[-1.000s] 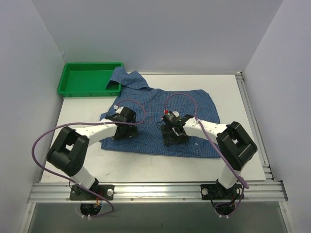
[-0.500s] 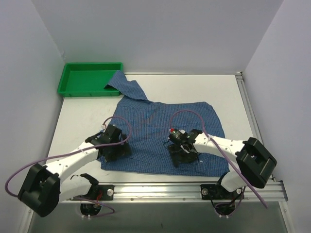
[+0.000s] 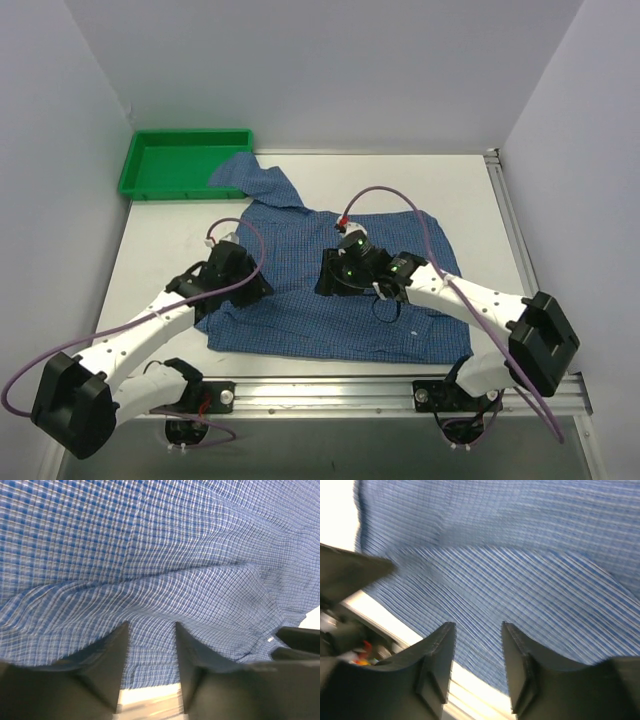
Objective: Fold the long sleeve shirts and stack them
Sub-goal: Fold the shirt
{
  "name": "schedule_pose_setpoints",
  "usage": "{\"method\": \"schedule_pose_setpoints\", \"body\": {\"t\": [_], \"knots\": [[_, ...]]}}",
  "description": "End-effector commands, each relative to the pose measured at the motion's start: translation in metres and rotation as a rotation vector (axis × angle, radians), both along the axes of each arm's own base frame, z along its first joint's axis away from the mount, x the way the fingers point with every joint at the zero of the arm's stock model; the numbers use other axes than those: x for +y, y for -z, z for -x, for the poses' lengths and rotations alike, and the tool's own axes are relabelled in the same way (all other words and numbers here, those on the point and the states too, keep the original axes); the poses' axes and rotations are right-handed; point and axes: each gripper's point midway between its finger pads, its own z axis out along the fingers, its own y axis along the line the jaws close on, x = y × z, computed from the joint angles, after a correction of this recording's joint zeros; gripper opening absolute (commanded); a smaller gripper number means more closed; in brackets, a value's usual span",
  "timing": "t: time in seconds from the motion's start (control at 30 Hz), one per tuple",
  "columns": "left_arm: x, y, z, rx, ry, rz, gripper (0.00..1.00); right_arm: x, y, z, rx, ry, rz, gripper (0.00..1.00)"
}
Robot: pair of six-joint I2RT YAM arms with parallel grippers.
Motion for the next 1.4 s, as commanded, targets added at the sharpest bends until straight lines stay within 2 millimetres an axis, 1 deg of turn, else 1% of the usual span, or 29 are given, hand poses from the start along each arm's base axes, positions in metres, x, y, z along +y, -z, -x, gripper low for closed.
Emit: {"method": "schedule_pose_setpoints", "body": {"t": [0.0,0.03,0.07,0.13,0.2,0.23,0.27,0.3,0.33,0.47,0.5,0.6,0.67,0.7,0.73,0.77,0.8,0.83,0.87,0.9,0.93,1.0,1.03,1.07,1.13,1.17,1.23,1.27,1.37], "knots": [[-0.016,0.005,-0.016,-0.062,-0.036,0.102,0.44,0.04,-0.002,-0.019,-0.01,0.042,-0.19,0.4],[-0.017,0.009,-0.018,-0.065,-0.041,0.11,0.42,0.045,0.008,-0.02,0.013,0.056,-0.204,0.35],[-0.02,0.014,-0.022,-0.075,-0.044,0.12,0.38,0.053,0.01,-0.023,0.005,0.051,-0.249,0.33],[-0.018,0.03,-0.021,-0.067,-0.04,0.1,0.36,0.059,0.026,-0.03,0.006,0.064,-0.254,0.28],[-0.009,0.047,-0.022,-0.052,-0.075,0.057,0.32,0.051,0.047,-0.034,0.009,0.098,-0.218,0.26],[-0.002,0.061,-0.016,-0.03,-0.085,0.033,0.32,0.049,0.059,-0.037,0.017,0.113,-0.213,0.24],[0.001,0.068,-0.013,-0.018,-0.099,0.026,0.31,0.042,0.066,-0.043,0.026,0.143,-0.216,0.24],[0.003,0.074,-0.009,0.0,-0.115,0.029,0.31,0.032,0.082,-0.039,0.054,0.163,-0.195,0.24],[0.006,0.079,-0.006,0.013,-0.126,0.024,0.31,0.026,0.088,-0.04,0.064,0.186,-0.191,0.24],[0.021,0.101,0.017,0.092,-0.171,-0.006,0.31,-0.004,0.099,-0.041,0.057,0.226,-0.139,0.25],[0.022,0.101,0.02,0.101,-0.178,-0.002,0.31,-0.013,0.095,-0.047,0.041,0.249,-0.135,0.25],[0.026,0.096,0.025,0.108,-0.18,-0.011,0.32,-0.042,0.099,-0.048,0.025,0.273,-0.048,0.27],[0.032,0.086,0.026,0.091,-0.176,-0.037,0.36,-0.059,0.09,-0.05,0.0,0.281,0.014,0.28],[0.029,0.071,0.018,0.052,-0.158,-0.037,0.39,-0.064,0.079,-0.054,-0.04,0.255,0.033,0.3],[0.033,0.065,0.018,0.045,-0.152,-0.06,0.49,-0.079,0.079,-0.054,-0.031,0.27,0.086,0.34],[0.035,0.051,0.009,0.001,-0.156,-0.072,0.55,-0.082,0.066,-0.063,-0.063,0.27,0.099,0.36],[0.033,0.029,-0.004,-0.059,-0.127,-0.084,0.61,-0.088,0.06,-0.066,-0.07,0.268,0.117,0.41],[0.035,0.018,-0.009,-0.08,-0.114,-0.1,0.66,-0.109,0.058,-0.068,-0.069,0.281,0.19,0.43],[0.037,0.013,-0.016,-0.086,-0.11,-0.118,0.78,-0.113,0.042,-0.081,-0.099,0.294,0.197,0.45],[0.044,0.007,-0.024,-0.096,-0.098,-0.142,0.82,-0.121,0.038,-0.085,-0.099,0.303,0.217,0.5],[0.043,-0.014,-0.04,-0.135,-0.098,-0.137,0.85,-0.138,0.036,-0.089,-0.082,0.316,0.263,0.53],[0.052,-0.013,-0.059,-0.119,-0.084,-0.187,0.91,-0.149,0.026,-0.106,-0.08,0.349,0.299,0.6],[0.049,-0.026,-0.073,-0.138,-0.081,-0.178,0.91,-0.157,0.029,-0.105,-0.045,0.356,0.33,0.62],[0.049,-0.015,-0.082,-0.094,-0.072,-0.202,0.91,-0.168,0.03,-0.111,-0.027,0.384,0.344,0.64],[0.053,-0.008,-0.096,-0.061,-0.062,-0.235,0.91,-0.169,0.035,-0.117,0.025,0.381,0.336,0.67],[0.05,-0.004,-0.109,-0.041,-0.057,-0.249,0.9,-0.173,0.038,-0.119,0.047,0.397,0.331,0.67],[0.05,0.007,-0.115,0.002,-0.056,-0.266,0.87,-0.174,0.049,-0.118,0.098,0.4,0.342,0.67],[0.049,0.019,-0.118,0.039,-0.051,-0.277,0.87,-0.175,0.053,-0.117,0.116,0.403,0.349,0.67],[0.054,0.043,-0.115,0.115,-0.054,-0.299,0.87,-0.18,0.075,-0.102,0.186,0.397,0.386,0.67]]}}
